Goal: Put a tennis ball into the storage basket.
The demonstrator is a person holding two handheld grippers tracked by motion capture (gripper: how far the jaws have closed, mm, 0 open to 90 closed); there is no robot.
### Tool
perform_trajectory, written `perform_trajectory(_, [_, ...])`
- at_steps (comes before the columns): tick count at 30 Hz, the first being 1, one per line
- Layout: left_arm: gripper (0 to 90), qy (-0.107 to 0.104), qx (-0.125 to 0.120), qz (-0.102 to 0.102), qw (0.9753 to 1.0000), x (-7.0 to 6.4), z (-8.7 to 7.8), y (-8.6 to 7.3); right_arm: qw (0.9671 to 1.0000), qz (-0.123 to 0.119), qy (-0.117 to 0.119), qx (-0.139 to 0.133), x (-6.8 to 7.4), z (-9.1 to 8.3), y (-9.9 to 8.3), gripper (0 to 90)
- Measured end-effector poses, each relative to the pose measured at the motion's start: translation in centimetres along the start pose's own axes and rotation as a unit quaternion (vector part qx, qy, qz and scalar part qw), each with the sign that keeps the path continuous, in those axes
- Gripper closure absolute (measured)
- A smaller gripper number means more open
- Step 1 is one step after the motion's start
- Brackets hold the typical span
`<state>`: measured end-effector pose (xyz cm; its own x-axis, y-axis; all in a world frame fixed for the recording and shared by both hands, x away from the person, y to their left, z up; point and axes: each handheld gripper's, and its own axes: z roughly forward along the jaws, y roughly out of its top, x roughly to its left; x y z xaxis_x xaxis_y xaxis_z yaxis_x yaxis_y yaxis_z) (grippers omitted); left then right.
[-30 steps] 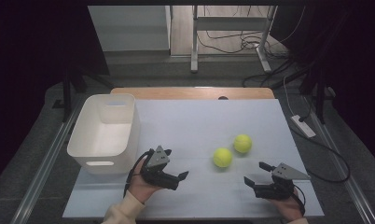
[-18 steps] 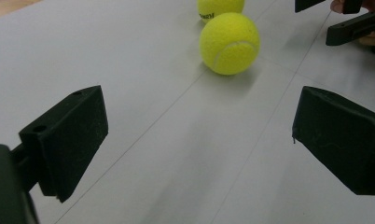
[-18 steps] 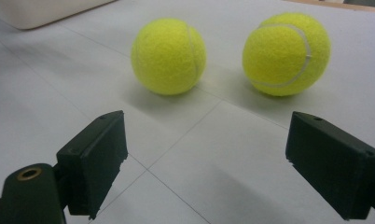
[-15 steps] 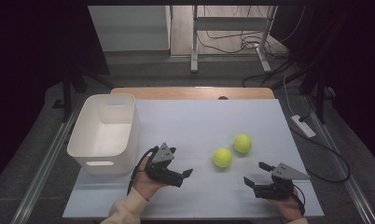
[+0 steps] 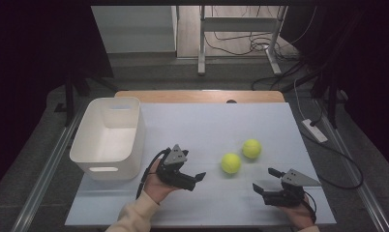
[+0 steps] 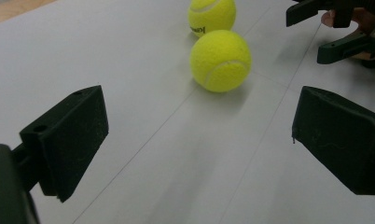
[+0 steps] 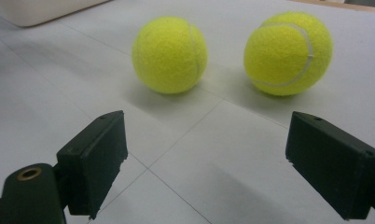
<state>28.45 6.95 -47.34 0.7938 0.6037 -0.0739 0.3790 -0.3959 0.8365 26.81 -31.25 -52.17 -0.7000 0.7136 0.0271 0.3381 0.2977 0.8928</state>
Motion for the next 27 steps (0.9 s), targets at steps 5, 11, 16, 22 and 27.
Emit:
perform_trajectory(5, [4.2,-0.007,-0.003,-0.002,1.0000,-0.1,0.4,0.5,1.0000,-0.001,-0.001,0.000,0.0,0.0,0.0,12.5])
perform_trajectory(11, [4.3,-0.013,0.002,0.002,0.9999,-0.2,1.0,1.1,1.0000,0.000,0.000,0.000,0.0,0.0,0.0,12.5])
perform_trajectory(16, [4.4,-0.017,0.002,0.006,0.9998,-0.3,1.5,1.7,1.0000,-0.001,-0.001,-0.002,0.0,0.0,0.0,12.5])
perform_trajectory(22, [4.3,-0.018,0.009,0.009,0.9998,-0.2,2.0,1.9,1.0000,0.000,-0.002,-0.001,-0.1,-0.1,0.0,12.5])
perform_trajectory(27, [4.3,-0.018,0.008,0.011,0.9998,-0.3,2.1,2.2,1.0000,-0.001,-0.003,-0.002,-0.1,-0.1,0.0,12.5])
